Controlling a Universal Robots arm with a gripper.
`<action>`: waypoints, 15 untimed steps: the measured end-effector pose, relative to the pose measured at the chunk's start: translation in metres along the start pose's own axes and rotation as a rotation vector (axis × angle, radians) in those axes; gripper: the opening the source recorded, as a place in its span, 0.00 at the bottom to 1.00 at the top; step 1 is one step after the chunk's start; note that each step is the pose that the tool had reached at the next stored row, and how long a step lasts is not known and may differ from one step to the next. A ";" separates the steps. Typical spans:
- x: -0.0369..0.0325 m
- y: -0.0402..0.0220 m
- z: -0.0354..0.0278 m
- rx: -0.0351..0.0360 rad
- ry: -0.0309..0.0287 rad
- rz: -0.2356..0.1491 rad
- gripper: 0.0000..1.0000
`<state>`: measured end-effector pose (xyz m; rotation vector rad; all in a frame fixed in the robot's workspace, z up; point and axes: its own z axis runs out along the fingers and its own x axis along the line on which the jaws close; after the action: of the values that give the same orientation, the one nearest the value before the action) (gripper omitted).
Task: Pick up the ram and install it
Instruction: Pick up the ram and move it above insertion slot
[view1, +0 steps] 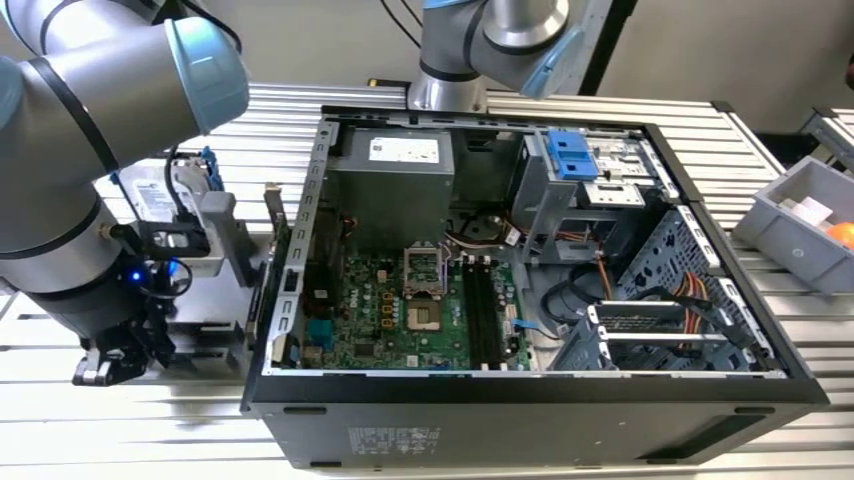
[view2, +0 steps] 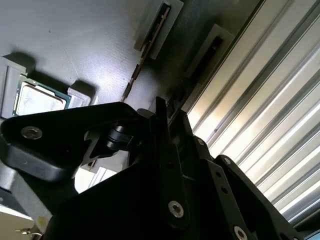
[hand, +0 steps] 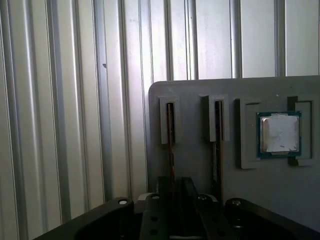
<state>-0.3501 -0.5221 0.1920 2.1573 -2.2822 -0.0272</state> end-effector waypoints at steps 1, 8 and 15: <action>0.0000 0.0000 0.0000 0.0000 0.0000 0.000 1.00; 0.0000 0.0000 0.0002 0.0000 0.0000 -0.001 1.00; 0.0002 -0.0001 0.0002 -0.0002 0.0002 -0.020 1.00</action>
<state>-0.3500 -0.5224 0.1918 2.1797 -2.2606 -0.0272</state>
